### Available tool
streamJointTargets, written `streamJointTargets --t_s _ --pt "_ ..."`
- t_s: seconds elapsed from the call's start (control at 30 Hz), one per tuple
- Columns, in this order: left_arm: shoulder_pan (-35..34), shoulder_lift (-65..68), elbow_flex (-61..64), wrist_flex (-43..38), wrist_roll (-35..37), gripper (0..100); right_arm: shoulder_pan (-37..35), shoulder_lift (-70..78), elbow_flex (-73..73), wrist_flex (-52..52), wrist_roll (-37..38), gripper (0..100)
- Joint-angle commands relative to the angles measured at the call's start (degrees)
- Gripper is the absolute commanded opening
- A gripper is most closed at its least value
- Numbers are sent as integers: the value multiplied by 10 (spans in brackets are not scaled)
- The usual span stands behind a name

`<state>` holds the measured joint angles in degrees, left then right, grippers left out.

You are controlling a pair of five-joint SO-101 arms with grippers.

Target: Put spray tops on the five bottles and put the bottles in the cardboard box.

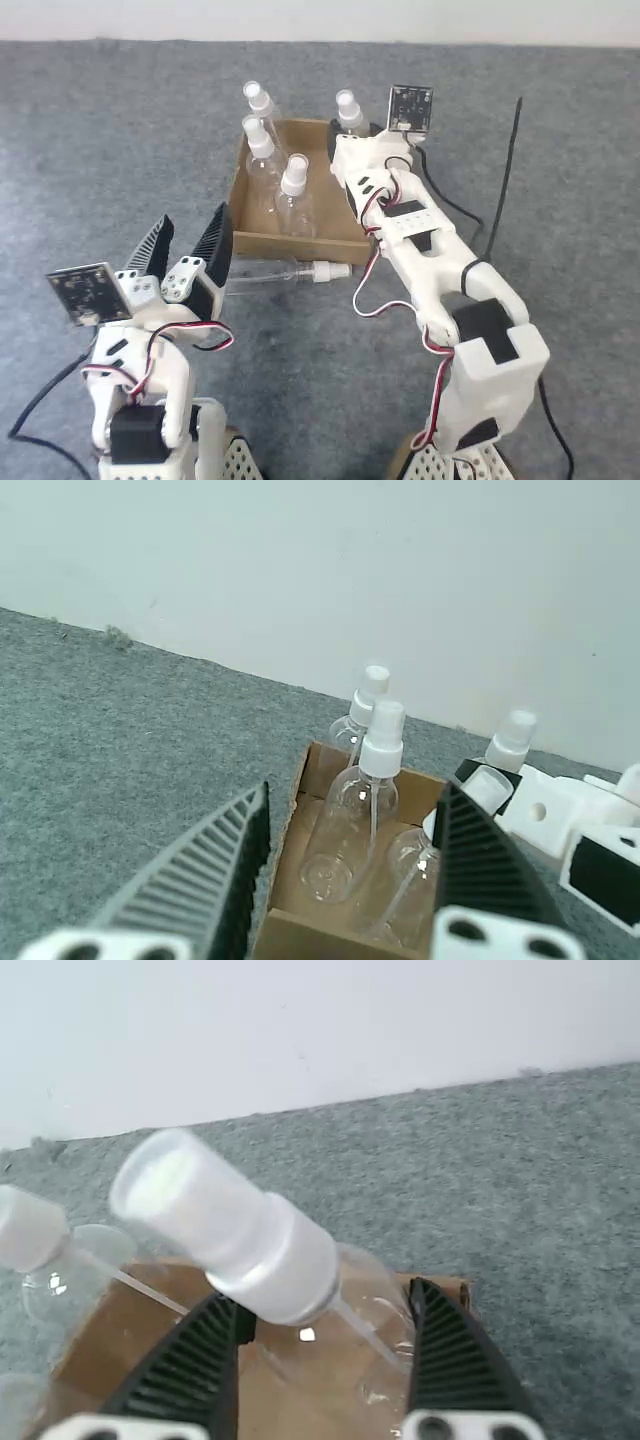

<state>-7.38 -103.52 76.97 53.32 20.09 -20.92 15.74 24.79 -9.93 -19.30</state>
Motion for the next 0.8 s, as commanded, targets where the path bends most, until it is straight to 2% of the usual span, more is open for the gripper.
streamJointTargets --t_s 0.0,0.53,0.6,0.77 --pt "-3 -11 -38 -17 5 246 8 -7 -40 -11 -4 95" --pt "-3 -11 -38 -17 5 246 12 -5 -38 -9 -1 99" --pt "-3 -11 -38 -17 5 246 12 -5 -38 -9 -1 133" --pt "-3 -11 -38 -17 5 246 12 -5 -33 -9 -3 297"
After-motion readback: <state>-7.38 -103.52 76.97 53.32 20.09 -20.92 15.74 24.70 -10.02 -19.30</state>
